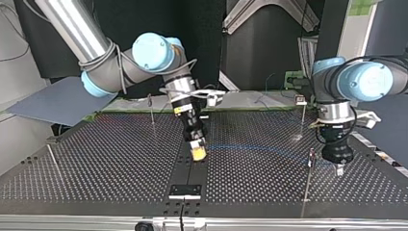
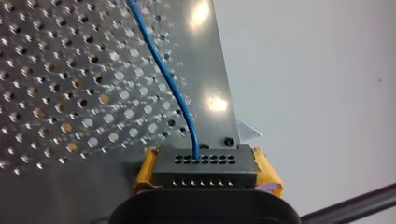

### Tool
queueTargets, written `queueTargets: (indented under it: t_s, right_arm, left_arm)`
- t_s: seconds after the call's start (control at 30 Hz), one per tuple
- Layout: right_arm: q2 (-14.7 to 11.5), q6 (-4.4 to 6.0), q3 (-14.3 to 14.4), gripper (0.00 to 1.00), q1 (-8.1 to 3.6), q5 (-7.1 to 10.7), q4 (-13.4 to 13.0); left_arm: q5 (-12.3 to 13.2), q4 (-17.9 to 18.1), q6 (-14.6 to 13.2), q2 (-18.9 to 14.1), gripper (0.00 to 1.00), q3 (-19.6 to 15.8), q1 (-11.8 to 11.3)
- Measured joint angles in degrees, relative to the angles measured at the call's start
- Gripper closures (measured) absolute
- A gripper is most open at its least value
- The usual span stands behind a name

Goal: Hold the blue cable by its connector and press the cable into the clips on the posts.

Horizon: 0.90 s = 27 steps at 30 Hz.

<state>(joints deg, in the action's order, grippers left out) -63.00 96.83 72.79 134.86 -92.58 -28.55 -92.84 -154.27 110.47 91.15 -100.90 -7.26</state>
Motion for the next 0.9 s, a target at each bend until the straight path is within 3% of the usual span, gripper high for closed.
queueTargets:
  t_s: [0.43,0.6,0.9]
  right_arm:
    - [0.56,0.13,-0.93,1.0,-1.96,-0.28,-1.19]
    - [2.46,0.3,-2.9,1.0,-2.54,-0.08,-0.92]
    - [5.45,1.19,-6.31,1.0,-3.24,0.5,-0.56]
  left_arm:
    - [2.61,2.2,4.29,2.02,1.0,2.34,-1.91]
    - [3.5,2.96,6.29,2.18,1.0,2.7,-2.48]
    - [5.05,3.25,7.11,3.5,1.0,3.17,-2.71]
